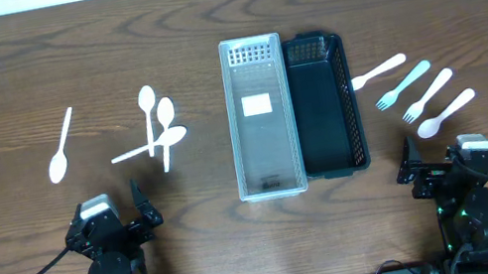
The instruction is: Pack container
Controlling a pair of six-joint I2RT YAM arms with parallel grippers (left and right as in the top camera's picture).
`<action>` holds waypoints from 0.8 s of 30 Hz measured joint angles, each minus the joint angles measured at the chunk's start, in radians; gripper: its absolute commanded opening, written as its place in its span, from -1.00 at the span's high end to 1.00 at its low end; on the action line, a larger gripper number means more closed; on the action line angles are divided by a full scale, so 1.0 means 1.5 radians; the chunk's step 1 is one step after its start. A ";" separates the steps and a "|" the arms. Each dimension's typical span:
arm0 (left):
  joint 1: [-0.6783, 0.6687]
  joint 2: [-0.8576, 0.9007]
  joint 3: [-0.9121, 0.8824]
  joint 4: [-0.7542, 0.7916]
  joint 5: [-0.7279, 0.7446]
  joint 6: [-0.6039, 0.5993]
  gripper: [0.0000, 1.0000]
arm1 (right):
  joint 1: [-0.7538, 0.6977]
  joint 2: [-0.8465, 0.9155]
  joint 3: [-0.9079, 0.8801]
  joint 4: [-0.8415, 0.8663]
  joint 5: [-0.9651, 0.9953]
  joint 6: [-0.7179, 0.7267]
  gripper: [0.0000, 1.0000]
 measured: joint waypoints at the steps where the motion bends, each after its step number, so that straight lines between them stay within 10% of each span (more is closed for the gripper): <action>1: 0.000 0.000 0.000 0.000 0.000 0.000 -0.96 | 0.000 0.000 0.000 0.000 0.000 0.000 -0.99; 24: 0.000 0.046 0.017 0.003 0.005 -0.046 -0.96 | 0.000 0.000 0.000 0.000 0.000 0.000 -0.98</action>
